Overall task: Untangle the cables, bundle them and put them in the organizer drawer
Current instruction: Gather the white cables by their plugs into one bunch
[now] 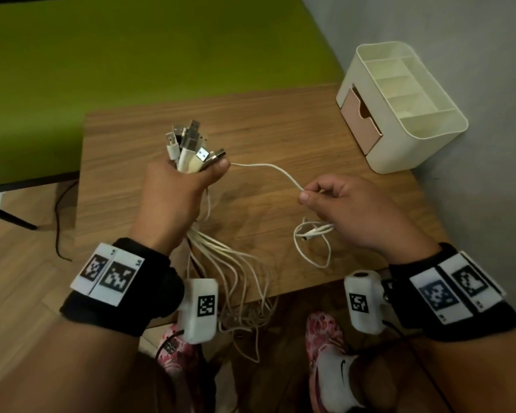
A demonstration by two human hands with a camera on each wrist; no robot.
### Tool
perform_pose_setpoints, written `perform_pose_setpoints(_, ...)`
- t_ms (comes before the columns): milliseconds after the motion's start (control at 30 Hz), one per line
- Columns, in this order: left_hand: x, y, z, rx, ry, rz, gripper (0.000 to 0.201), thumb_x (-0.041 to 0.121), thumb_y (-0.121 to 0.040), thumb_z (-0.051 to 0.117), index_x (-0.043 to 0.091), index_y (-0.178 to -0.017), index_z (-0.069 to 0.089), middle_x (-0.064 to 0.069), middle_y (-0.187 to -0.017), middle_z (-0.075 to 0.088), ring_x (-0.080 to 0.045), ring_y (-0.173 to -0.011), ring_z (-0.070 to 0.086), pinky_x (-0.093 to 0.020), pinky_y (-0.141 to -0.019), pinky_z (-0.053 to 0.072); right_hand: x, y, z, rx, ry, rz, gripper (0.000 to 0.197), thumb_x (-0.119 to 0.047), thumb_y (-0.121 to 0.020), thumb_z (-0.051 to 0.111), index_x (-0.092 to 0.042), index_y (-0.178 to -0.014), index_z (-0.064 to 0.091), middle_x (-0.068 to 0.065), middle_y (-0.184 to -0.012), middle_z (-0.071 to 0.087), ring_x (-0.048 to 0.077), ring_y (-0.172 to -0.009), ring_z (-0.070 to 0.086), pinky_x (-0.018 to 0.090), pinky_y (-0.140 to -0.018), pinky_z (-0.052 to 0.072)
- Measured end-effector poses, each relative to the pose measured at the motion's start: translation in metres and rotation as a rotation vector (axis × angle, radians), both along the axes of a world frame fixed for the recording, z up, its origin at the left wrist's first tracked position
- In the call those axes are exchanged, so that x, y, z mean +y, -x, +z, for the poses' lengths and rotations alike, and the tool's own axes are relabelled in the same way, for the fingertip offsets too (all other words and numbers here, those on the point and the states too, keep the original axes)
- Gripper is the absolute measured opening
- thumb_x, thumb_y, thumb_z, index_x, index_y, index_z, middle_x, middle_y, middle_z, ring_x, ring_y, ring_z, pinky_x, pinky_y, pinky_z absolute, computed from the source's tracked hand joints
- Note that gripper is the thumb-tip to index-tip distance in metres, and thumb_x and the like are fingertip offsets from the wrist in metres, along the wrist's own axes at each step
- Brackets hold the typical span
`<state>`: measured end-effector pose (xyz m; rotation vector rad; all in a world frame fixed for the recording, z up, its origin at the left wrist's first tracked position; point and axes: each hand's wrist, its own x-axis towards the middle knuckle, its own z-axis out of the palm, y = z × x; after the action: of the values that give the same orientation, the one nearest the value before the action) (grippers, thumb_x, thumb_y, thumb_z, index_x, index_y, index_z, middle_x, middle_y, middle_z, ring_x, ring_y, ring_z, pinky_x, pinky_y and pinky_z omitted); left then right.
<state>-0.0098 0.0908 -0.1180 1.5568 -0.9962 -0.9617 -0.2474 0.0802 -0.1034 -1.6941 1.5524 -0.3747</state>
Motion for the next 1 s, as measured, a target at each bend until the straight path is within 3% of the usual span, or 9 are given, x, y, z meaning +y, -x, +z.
perform_pose_setpoints(133, 0.005, 0.008, 0.002, -0.174, 0.124, 0.015, 0.017, 0.022, -0.078, 0.082, 0.029, -0.085, 0.068, 0.017, -0.077, 0.070, 0.005, -0.069, 0.065, -0.014, -0.060, 0.047, 0.004, -0.003, 0.001, 0.212, -0.006, 0.051, 0.019, -0.041, -0.097, 0.057, -0.031, -0.087, 0.070, -0.010, -0.075, 0.063, 0.005, -0.062, 0.056, 0.022, -0.051, 0.036)
perform_pose_setpoints(233, 0.010, 0.022, -0.002, -0.311, 0.132, -0.161, 0.022, 0.018, -0.080, 0.079, 0.029, -0.095, 0.070, 0.020, -0.086, 0.069, 0.009, -0.082, 0.064, -0.009, -0.068, 0.046, 0.008, -0.010, -0.001, 0.279, 0.019, 0.148, 0.020, -0.038, -0.097, 0.057, -0.027, -0.093, 0.073, -0.009, -0.071, 0.063, 0.003, -0.058, 0.055, 0.020, -0.050, 0.035)
perform_pose_setpoints(367, 0.021, 0.038, -0.009, -0.452, 0.129, -0.521, 0.007, 0.017, -0.082, 0.074, 0.022, -0.086, 0.071, 0.013, -0.078, 0.070, 0.000, -0.074, 0.064, -0.022, -0.062, 0.047, 0.012, -0.019, -0.002, 0.236, 0.161, 0.234, 0.018, -0.024, -0.094, 0.058, -0.023, -0.094, 0.076, -0.007, -0.064, 0.060, 0.007, -0.052, 0.052, 0.021, -0.044, 0.034)
perform_pose_setpoints(467, 0.018, 0.035, -0.011, -0.435, 0.043, -0.560, 0.013, 0.026, -0.088, 0.070, 0.018, -0.078, 0.068, 0.007, -0.070, 0.068, -0.006, -0.065, 0.061, -0.027, -0.056, 0.042, 0.010, -0.016, 0.000, 0.049, 0.224, 0.192, 0.016, -0.023, -0.092, 0.061, -0.029, -0.079, 0.070, -0.007, -0.061, 0.060, 0.009, -0.051, 0.052, 0.023, -0.046, 0.035)
perform_pose_setpoints(533, 0.014, 0.030, -0.008, -0.427, 0.037, -0.579, 0.014, 0.031, -0.089, 0.069, 0.021, -0.079, 0.068, 0.009, -0.071, 0.068, -0.002, -0.065, 0.060, -0.028, -0.060, 0.044, 0.011, -0.014, 0.001, -0.065, 0.250, 0.173, 0.011, -0.028, -0.090, 0.065, -0.033, -0.082, 0.070, -0.009, -0.061, 0.062, 0.007, -0.052, 0.053, 0.021, -0.047, 0.036)
perform_pose_setpoints(633, 0.011, 0.023, -0.004, -0.267, 0.081, -0.496, 0.011, 0.027, -0.088, 0.068, 0.028, -0.077, 0.068, 0.015, -0.073, 0.068, 0.003, -0.066, 0.059, -0.025, -0.062, 0.046, 0.008, -0.010, 0.002, -0.065, 0.159, 0.157, 0.009, -0.038, -0.087, 0.069, -0.031, -0.081, 0.069, -0.007, -0.067, 0.065, 0.007, -0.056, 0.058, 0.019, -0.050, 0.042)
perform_pose_setpoints(800, -0.001, -0.001, 0.000, 0.148, 0.028, 0.020, 0.018, 0.015, -0.088, 0.066, 0.020, -0.071, 0.064, 0.005, -0.053, 0.044, -0.012, -0.047, 0.037, -0.023, -0.043, 0.027, -0.004, 0.019, -0.005, 0.311, -0.150, 0.194, 0.010, -0.043, -0.089, 0.067, -0.034, -0.086, 0.069, -0.013, -0.084, 0.067, 0.006, -0.080, 0.062, 0.026, -0.063, 0.043)
perform_pose_setpoints(867, -0.004, -0.009, 0.000, 0.136, 0.004, 0.097, 0.014, 0.013, -0.088, 0.065, 0.016, -0.075, 0.060, 0.007, -0.047, 0.040, -0.013, -0.042, 0.033, -0.024, -0.042, 0.025, -0.005, 0.026, -0.007, 0.367, -0.228, 0.195, 0.008, -0.040, -0.090, 0.066, -0.034, -0.086, 0.070, -0.013, -0.087, 0.067, 0.007, -0.081, 0.063, 0.025, -0.062, 0.044)
perform_pose_setpoints(1000, -0.003, -0.007, -0.005, -0.044, -0.020, -0.006, 0.011, 0.014, -0.087, 0.068, 0.014, -0.077, 0.064, 0.013, -0.042, 0.046, -0.003, -0.039, 0.037, -0.029, -0.047, 0.030, -0.006, 0.026, -0.006, 0.393, -0.166, 0.209, 0.007, -0.038, -0.091, 0.066, -0.032, -0.087, 0.069, -0.013, -0.095, 0.060, 0.005, -0.083, 0.057, 0.024, -0.063, 0.041)
